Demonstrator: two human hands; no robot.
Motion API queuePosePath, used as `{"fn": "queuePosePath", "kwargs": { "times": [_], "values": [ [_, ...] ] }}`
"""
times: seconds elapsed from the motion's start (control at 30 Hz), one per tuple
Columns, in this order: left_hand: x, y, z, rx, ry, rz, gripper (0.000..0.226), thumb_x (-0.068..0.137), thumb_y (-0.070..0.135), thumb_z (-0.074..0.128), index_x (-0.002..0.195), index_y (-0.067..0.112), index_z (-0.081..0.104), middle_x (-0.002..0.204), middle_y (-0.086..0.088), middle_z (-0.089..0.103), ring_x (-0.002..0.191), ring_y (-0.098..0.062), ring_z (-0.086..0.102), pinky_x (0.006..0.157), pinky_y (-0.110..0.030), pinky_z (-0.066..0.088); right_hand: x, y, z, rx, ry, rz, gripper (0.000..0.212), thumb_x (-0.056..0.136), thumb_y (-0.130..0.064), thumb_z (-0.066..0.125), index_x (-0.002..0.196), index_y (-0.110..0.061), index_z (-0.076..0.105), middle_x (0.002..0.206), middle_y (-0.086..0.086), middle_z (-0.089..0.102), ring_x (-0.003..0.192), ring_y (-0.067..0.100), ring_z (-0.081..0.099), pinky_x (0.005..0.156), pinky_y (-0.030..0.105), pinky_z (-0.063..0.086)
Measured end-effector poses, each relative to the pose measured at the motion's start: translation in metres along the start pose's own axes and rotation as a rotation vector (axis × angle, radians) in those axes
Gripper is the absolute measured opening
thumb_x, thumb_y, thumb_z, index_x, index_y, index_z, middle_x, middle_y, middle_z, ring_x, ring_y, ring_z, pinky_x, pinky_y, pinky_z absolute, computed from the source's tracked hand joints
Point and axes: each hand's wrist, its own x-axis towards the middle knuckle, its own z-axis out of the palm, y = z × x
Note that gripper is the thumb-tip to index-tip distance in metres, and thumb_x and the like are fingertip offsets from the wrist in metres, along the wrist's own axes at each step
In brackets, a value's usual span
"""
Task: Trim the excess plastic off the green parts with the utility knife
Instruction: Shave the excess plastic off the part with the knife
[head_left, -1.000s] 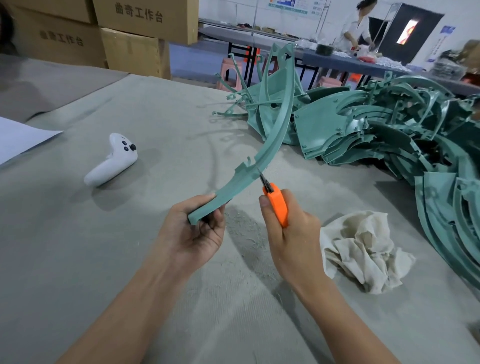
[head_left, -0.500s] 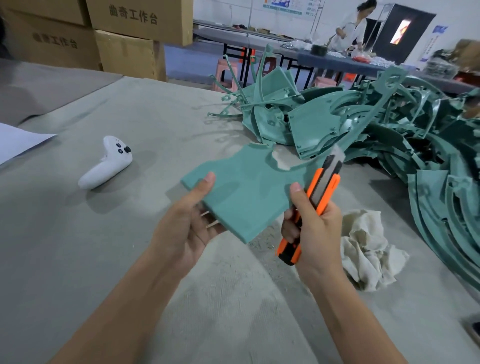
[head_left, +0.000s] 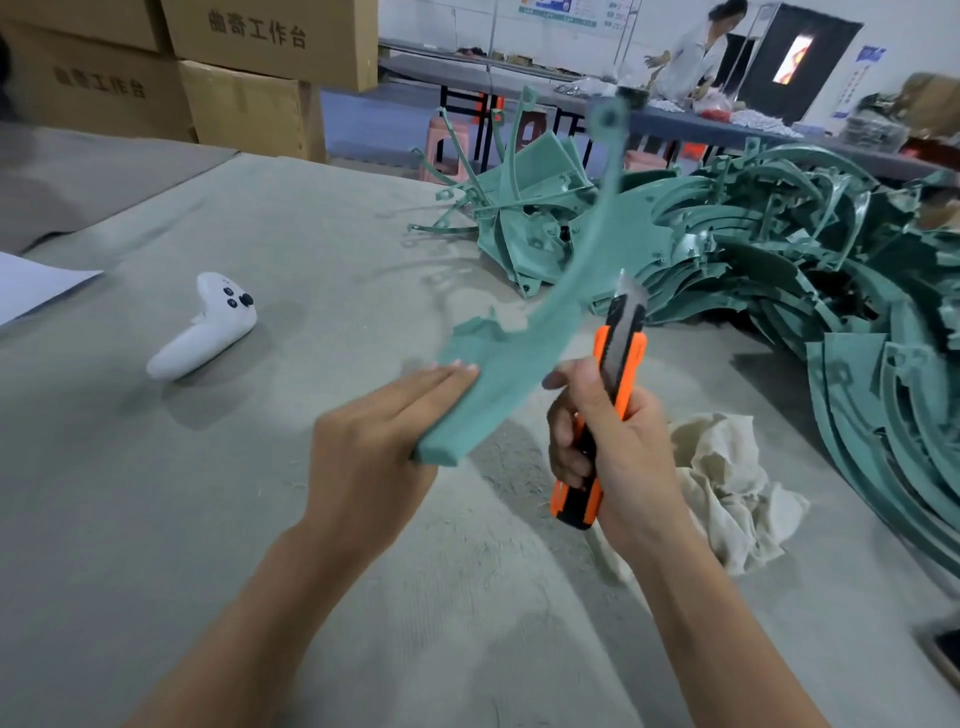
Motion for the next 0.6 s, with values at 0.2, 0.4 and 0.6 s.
{"fn": "queuePosePath", "kwargs": {
  "times": [0.2, 0.4, 0.6],
  "values": [
    [0.001, -0.008, -0.003, 0.092, 0.133, -0.183, 0.053, 0.062, -0.022, 0.056, 0.106, 0.003, 0.073, 0.105, -0.010, 0.072, 0.097, -0.015, 0.059, 0.076, -0.015, 0.044, -0.001, 0.007, -0.009, -0.340, 0.048, -0.118, 0.041, 0.090, -0.058, 0.053, 0.077, -0.019, 0.059, 0.052, -0.010, 0.041, 0.042, 0.009, 0.033, 0.040, 0.023, 0.028],
    [0.002, -0.004, -0.003, 0.055, 0.111, -0.121, 0.050, 0.067, -0.014, 0.046, 0.108, 0.000, 0.071, 0.114, -0.004, 0.063, 0.104, -0.014, 0.059, 0.091, -0.005, 0.039, 0.004, 0.015, -0.003, -0.531, 0.023, -0.185, 0.032, 0.087, -0.060, 0.049, 0.076, -0.032, 0.056, 0.053, -0.013, 0.046, 0.047, 0.008, 0.039, 0.049, 0.033, 0.033],
    [0.001, 0.001, 0.002, 0.011, 0.131, -0.091, 0.041, 0.077, -0.005, 0.046, 0.110, 0.003, 0.069, 0.112, 0.001, 0.062, 0.099, -0.015, 0.061, 0.087, 0.000, 0.039, 0.008, 0.017, -0.002, -0.576, 0.041, -0.230, 0.032, 0.089, -0.059, 0.047, 0.078, -0.029, 0.053, 0.054, -0.011, 0.047, 0.047, 0.009, 0.040, 0.047, 0.038, 0.037]
  ]
}}
